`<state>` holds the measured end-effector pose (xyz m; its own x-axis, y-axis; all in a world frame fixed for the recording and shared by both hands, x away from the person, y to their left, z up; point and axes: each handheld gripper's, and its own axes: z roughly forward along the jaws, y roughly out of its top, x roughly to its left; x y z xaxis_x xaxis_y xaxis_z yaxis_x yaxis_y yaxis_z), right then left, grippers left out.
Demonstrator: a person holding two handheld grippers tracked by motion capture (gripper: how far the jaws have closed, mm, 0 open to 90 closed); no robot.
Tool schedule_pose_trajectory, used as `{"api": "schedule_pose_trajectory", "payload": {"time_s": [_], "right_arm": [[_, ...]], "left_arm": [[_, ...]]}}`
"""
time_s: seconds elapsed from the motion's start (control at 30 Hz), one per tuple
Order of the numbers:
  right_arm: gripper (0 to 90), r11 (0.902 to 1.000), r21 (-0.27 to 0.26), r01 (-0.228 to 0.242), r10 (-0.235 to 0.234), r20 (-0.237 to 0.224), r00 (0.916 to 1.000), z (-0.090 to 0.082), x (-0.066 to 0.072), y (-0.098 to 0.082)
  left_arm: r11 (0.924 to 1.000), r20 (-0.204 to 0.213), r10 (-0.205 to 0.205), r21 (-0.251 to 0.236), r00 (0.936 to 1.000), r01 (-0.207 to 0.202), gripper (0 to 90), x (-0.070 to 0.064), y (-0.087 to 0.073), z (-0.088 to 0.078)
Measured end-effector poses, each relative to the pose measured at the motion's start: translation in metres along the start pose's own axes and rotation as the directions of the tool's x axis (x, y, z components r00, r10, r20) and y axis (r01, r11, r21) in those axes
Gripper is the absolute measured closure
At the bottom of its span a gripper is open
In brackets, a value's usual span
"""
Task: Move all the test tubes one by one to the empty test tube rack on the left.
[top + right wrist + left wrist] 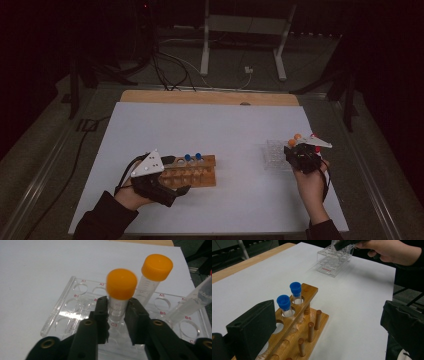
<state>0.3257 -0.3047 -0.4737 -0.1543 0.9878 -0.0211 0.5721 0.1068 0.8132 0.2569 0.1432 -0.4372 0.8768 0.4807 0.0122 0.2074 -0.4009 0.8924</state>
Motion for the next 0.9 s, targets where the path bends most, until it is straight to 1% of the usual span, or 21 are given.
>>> {"api": "schedule_pose_trajectory", "payload": {"time_s": [0.13, 0.23, 0.27, 0.43, 0.63, 0.73, 0.9], "right_arm": [[74.2, 1.0, -0.001, -0.003, 0.003, -0.001, 1.0, 0.0, -0.001, 0.001], [74.3, 0.9999, -0.012, 0.007, -0.007, 0.001, 1.0, -0.003, -0.001, 0.002], [74.4, 0.9998, -0.021, 0.006, -0.006, 0.002, 1.0, -0.006, -0.001, 0.003], [74.4, 0.9969, -0.07, 0.034, -0.034, 0.012, 0.9994, -0.021, 0.002, 0.01], [74.4, 0.9895, -0.136, 0.051, -0.049, 0.017, 0.9987, -0.041, 0.004, 0.018], [74.4, 0.9854, -0.16, 0.057, -0.057, 0.002, 0.9984, -0.051, 0.008, 0.021], [74.4, 0.9795, -0.181, 0.089, -0.098, -0.041, 0.9944, -0.063, 0.022, 0.025]], "left_arm": [[1.0, 0.006, -0.001, 0.005, 1.0, 0.001, 1.0, 0.0, -0.001, 0.001], [1.0, 0.008, 0.0, 0.007, 1.0, 0.0, 1.0, 0.0, -0.001, 0.001], [1.0, 0.006, 0.0, 0.007, 1.0, 0.0, 1.1, 0.0, 0.0, 0.001], [0.9999, 0.008, 0.007, 0.008, 0.9999, -0.007, 1.1, -0.001, 0.001, 0.001], [0.9999, 0.009, 0.01, -0.004, 0.9999, -0.01, 1.5, -0.001, 0.004, 0.0], [0.9999, 0.014, 0.01, -0.006, 0.9999, -0.01, 1.6, -0.002, 0.005, 0.0], [0.9999, 0.02, 0.014, -0.001, 0.9997, -0.014, 1.6, -0.003, 0.007, 0.002]]}}
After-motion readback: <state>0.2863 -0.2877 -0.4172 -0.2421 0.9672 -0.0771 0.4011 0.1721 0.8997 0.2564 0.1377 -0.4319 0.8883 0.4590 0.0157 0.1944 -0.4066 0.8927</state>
